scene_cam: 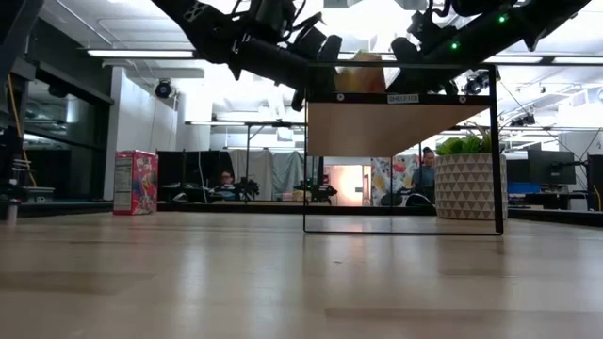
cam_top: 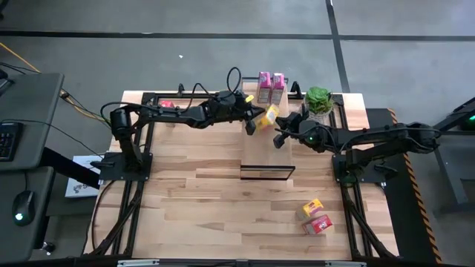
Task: Stack cereal on shelf
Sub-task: Put the top yellow cereal box on the shelf
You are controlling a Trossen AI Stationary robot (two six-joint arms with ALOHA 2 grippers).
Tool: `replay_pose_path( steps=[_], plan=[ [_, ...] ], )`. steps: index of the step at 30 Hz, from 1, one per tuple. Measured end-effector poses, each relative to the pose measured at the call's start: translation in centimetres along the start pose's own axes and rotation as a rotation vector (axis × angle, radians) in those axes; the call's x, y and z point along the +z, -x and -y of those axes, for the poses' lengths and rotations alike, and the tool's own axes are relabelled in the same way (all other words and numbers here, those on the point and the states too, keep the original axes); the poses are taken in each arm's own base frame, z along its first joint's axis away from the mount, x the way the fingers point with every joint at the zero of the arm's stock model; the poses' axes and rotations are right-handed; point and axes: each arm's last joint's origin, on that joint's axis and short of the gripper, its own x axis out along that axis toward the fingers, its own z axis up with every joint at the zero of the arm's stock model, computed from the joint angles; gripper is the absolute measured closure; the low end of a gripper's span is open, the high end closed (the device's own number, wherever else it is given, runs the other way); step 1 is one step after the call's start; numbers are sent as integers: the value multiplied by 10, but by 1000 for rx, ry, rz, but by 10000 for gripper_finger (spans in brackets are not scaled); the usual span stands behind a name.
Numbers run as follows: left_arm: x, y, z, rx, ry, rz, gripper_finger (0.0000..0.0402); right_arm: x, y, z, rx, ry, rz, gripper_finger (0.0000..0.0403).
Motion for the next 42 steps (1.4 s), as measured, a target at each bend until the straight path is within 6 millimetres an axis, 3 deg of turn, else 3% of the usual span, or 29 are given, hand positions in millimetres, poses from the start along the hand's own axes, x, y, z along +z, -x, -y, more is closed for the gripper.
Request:
replay_pose_path(
  steps=[17,24,31,34,42],
  plan=[
    [-7,1,2,-1,-29,-90,401,0,-2,3,38,-44,-20,403],
    [9,17,-6,59,-48,-105,401,5,13,13,33,-71,-34,403],
    [-7,19,-4,26,-41,-228,401,6,18,16,30,-108,-45,403],
    [-18,20,-3,20,-29,-203,401,7,18,16,25,-111,-37,403],
    [-36,24,-4,21,0,-182,401,18,15,6,92,-115,168,403]
  ],
)
